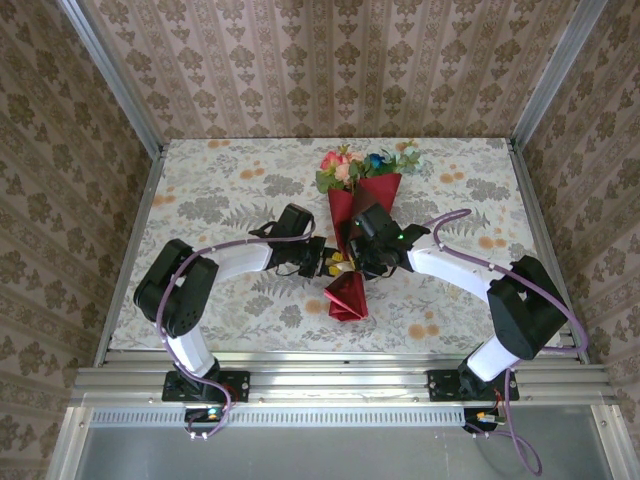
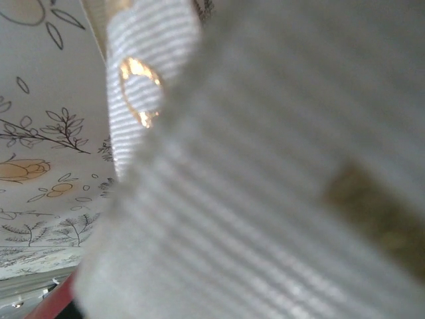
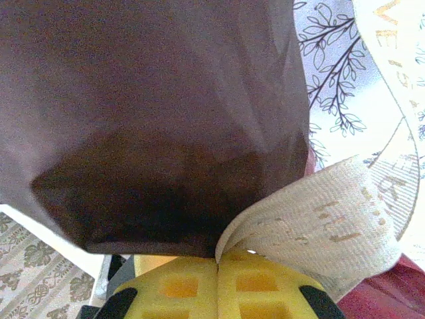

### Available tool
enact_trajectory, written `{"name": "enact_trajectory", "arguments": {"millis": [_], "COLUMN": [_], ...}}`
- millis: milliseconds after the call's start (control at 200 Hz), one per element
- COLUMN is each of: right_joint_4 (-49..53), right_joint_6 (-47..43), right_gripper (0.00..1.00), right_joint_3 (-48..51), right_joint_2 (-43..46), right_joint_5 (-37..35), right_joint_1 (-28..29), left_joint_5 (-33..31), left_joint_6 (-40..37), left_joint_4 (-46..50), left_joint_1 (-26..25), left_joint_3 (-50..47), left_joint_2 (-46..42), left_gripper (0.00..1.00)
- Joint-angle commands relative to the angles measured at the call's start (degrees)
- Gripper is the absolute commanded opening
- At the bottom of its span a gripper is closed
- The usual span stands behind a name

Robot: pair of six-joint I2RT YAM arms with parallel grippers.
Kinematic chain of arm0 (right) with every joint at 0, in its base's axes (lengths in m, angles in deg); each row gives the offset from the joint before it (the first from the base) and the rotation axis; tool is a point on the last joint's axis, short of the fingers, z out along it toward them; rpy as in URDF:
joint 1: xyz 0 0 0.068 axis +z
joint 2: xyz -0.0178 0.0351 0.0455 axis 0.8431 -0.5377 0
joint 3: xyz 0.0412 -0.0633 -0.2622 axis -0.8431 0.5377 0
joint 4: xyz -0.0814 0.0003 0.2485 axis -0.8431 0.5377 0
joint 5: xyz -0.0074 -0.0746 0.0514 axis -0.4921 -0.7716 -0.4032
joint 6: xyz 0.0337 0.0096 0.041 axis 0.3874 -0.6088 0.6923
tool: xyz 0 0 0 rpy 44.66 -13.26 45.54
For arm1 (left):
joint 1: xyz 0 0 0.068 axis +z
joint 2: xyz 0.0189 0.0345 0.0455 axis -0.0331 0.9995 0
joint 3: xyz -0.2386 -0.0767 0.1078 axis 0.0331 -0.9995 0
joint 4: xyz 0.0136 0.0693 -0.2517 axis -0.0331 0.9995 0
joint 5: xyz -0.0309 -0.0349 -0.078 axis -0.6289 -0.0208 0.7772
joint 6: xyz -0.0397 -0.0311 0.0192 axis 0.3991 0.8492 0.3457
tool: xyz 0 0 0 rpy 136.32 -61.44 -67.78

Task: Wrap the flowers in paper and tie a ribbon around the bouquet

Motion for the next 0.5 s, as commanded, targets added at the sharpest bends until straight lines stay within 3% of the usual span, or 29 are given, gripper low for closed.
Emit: {"name": "enact_trajectory", "arguments": {"millis": [0, 280, 440, 495], "right_joint_4": [-0.1, -0.1, -0.6, -0.6], "right_joint_6": [1.2, 1.2, 1.8, 1.8], "right_gripper": [0.11, 0.14, 0.00, 0.00], "right_joint_3": [1.2, 2.2, 2.7, 2.5], "right_joint_2": [1.6, 1.3, 1.3, 1.5], "right_joint_5": [0.2, 0.3, 0.2, -0.2], "right_joint_1": [0.4, 0.4, 0.4, 0.4], "left_joint_5": [0.6, 0.7, 0.7, 0.7], "left_joint_6": [-0.2, -0.5, -0.4, -0.5], "left_joint_4": [0.1, 0.2, 0.1, 0.2], "left_joint_1": [-0.6, -0.7, -0.7, -0.8], "left_joint_3": [1.8, 1.6, 1.5, 1.6], "left_joint_2": [1.0, 0.8, 0.7, 0.7], "left_gripper": [0.19, 0.03, 0.01, 0.02]}}
